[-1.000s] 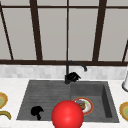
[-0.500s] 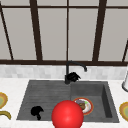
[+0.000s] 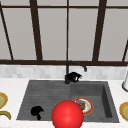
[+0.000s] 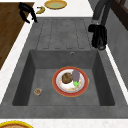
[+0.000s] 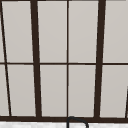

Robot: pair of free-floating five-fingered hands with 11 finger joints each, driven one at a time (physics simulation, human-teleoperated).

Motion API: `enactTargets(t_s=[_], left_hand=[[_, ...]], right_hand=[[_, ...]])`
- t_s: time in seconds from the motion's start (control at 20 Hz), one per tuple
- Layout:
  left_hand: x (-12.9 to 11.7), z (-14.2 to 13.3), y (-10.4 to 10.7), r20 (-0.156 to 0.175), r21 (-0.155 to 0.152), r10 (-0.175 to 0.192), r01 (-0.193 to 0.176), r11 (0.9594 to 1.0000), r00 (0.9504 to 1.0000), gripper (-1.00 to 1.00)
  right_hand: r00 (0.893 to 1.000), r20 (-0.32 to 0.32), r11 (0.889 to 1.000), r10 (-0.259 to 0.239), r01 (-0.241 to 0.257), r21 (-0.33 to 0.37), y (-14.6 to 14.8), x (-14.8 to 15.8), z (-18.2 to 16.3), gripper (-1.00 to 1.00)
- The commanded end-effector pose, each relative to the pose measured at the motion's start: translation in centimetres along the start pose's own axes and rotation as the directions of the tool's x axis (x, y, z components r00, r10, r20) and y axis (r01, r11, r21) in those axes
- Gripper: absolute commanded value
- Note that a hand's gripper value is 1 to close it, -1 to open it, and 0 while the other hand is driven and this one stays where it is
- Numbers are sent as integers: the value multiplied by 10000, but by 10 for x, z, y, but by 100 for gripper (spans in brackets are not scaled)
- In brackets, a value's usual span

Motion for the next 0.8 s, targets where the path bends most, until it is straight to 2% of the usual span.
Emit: enactTargets(t_s=[0.0, 0.35, 0.5, 0.75], left_hand=[[0, 0, 0, 0, 0, 0, 0, 10000, 10000, 0], [0, 0, 0, 0, 0, 0, 0, 10000, 10000, 0], [0, 0, 0, 0, 0, 0, 0, 10000, 10000, 0], [0, 0, 0, 0, 0, 0, 0, 10000, 10000, 0]], right_hand=[[9999, -19, 9981, -107, 108, 609, -16, -9, -18, -100], [9991, 247, 9798, -356, 300, 1979, -23, -34, -44, -100], [9987, 368, 9731, -364, 270, 2289, -24, -48, -53, -100], [9965, 623, 9512, -554, 337, 3066, -23, -71, -59, -100]])
